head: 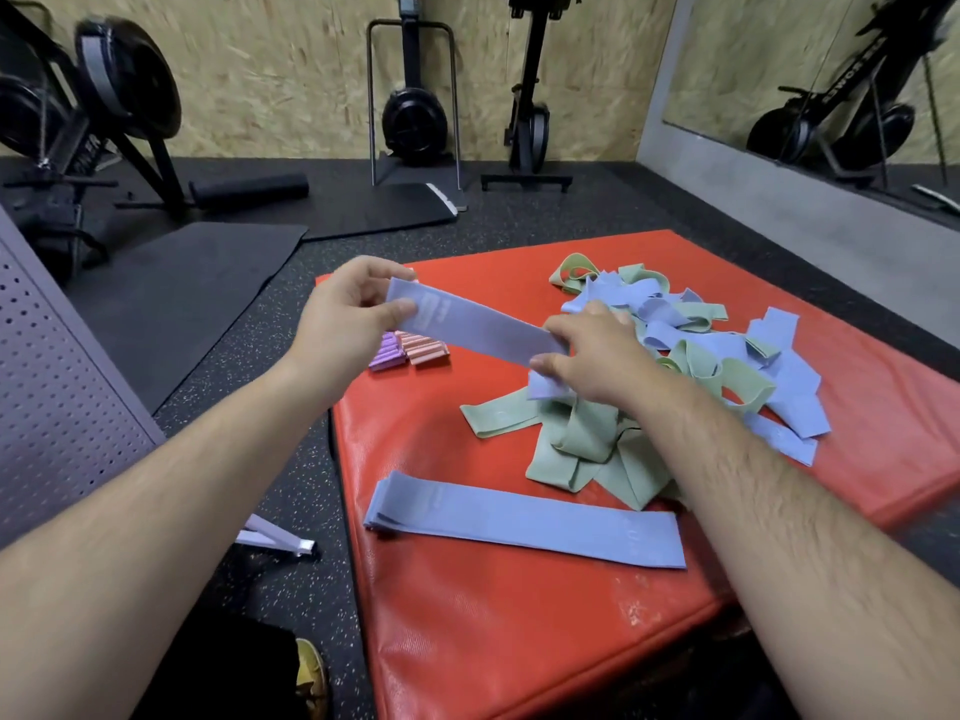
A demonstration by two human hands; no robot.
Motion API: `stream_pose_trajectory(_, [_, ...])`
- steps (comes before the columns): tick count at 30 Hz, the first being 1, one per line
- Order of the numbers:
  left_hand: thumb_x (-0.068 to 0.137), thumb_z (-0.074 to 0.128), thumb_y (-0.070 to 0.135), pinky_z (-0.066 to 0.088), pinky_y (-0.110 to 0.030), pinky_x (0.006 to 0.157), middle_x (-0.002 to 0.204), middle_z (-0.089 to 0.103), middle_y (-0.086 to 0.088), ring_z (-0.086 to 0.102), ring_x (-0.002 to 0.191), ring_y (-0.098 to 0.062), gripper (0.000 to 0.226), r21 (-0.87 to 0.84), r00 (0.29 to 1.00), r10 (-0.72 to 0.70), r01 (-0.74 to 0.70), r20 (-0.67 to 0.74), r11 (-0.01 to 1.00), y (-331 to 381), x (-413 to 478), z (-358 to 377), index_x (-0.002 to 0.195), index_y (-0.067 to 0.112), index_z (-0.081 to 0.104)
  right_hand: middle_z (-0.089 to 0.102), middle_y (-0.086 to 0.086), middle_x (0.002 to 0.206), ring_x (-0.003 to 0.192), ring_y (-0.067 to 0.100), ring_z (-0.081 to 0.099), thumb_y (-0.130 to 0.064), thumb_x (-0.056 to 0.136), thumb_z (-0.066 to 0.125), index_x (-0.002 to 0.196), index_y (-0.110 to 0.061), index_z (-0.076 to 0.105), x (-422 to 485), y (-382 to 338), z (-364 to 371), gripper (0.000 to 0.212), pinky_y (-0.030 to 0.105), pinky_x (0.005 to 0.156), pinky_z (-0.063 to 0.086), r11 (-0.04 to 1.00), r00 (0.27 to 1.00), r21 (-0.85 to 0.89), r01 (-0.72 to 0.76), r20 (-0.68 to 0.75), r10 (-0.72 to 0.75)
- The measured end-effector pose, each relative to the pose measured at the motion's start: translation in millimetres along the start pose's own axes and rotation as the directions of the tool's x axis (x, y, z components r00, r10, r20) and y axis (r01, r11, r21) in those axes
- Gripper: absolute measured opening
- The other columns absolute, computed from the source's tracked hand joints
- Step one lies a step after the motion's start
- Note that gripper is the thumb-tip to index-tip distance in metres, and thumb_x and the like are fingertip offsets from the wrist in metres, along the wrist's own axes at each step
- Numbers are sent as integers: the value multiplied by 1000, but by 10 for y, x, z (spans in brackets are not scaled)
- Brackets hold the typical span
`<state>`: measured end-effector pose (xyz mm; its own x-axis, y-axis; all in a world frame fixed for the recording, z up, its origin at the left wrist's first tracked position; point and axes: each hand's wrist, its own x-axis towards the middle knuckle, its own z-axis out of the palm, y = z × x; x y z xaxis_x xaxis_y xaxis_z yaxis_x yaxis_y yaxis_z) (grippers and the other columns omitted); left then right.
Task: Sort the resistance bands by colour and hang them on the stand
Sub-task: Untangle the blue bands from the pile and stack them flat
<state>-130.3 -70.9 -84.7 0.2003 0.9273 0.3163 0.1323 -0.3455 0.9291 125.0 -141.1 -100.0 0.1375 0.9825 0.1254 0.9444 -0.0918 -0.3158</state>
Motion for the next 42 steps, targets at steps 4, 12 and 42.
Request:
stream_pose_trajectory(4, [86,67,-6,53,-35,75,85,70,-6,65,74,-20,34,-117,995,-98,93,-36,989,-33,30,-151,103,23,65,43,2,101,107,29,32,-50,94,58,90,-33,56,-92,245,-179,18,36,84,24,997,997,-49,-57,-59,54])
stream_pose_trajectory(12, [85,66,-11,55,-19,58,74,63,-3,63,57,-9,27,-108,942,-316,328,112,938,-156,-118,-275,88,16,66,49,1,63,51,10,41,-24,95,67,68,-13,58,-688,572,-489,30,25,51,35,934,992,337,-121,79,100])
stream_pose_trajectory(42, [80,75,6,46,-30,69,92,55,-3,54,74,-19,18,648,923,-245,-6,296,762,-677,-943,-80,94,17,71,57,-7,70,60,11,51,-9,78,74,85,-22,66,-1447,728,237,17,21,55,40,979,951,89,-181,269,152])
